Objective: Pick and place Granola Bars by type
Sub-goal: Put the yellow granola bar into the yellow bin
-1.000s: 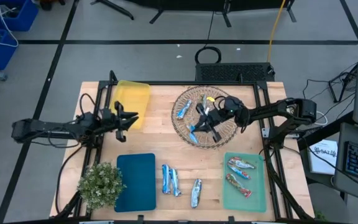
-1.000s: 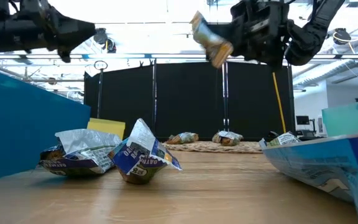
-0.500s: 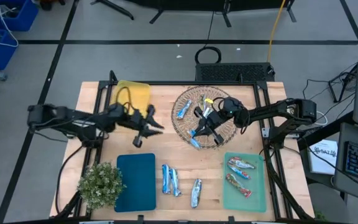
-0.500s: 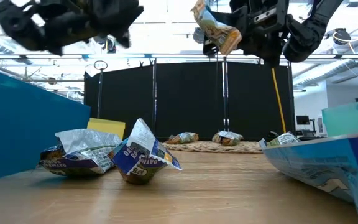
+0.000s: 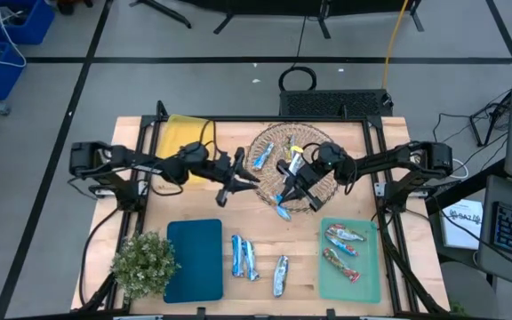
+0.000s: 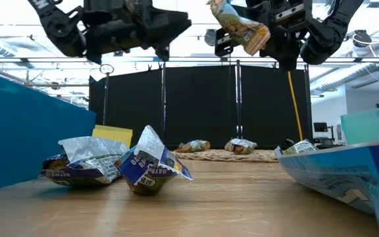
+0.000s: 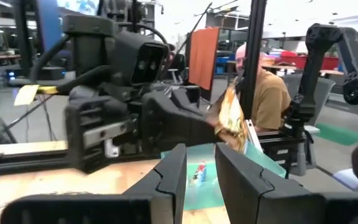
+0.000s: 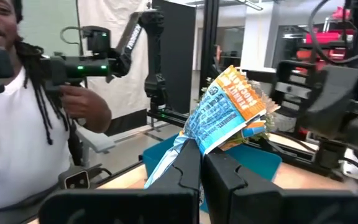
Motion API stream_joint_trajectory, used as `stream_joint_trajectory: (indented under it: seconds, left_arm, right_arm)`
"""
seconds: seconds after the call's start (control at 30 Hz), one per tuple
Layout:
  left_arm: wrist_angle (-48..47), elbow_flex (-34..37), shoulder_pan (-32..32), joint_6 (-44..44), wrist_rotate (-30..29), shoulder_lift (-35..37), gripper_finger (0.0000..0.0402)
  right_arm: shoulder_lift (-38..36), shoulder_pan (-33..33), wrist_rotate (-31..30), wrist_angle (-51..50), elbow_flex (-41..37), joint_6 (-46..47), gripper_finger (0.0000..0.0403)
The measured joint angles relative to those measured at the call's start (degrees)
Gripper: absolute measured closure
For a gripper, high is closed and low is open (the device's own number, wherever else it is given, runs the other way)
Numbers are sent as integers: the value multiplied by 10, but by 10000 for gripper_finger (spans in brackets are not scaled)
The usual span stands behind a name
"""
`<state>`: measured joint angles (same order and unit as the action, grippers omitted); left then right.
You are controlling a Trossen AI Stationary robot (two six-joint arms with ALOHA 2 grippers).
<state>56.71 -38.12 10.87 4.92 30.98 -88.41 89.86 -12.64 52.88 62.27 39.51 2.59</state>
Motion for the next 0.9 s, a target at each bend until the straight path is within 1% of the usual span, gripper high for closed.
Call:
stream_joint_trajectory:
  seconds: [0.1,0.23,0.33,0.4,0.57,0.7,0.9]
  left_arm:
    - [2,-29,0,2,28,-26,292]
    - [0,-50,-14,4,68,-51,247]
    - [0,-51,-26,-12,70,-54,218]
    - [2,-51,-30,-20,67,-54,207]
    - [5,-58,-32,-12,58,-54,202]
    - [5,-72,-39,-2,4,-65,201]
    - [1,-83,-39,9,0,-75,201]
  right_arm:
    - [0,0,0,-6,0,4,403]
    - [0,0,0,-9,0,4,403]
    - [0,0,0,-10,0,4,403]
    - [0,0,0,-10,0,3,403]
    - [0,0,0,-10,0,-2,403]
    - [0,-1,0,-9,0,-4,403]
    - [0,-1,-1,-9,0,-3,403]
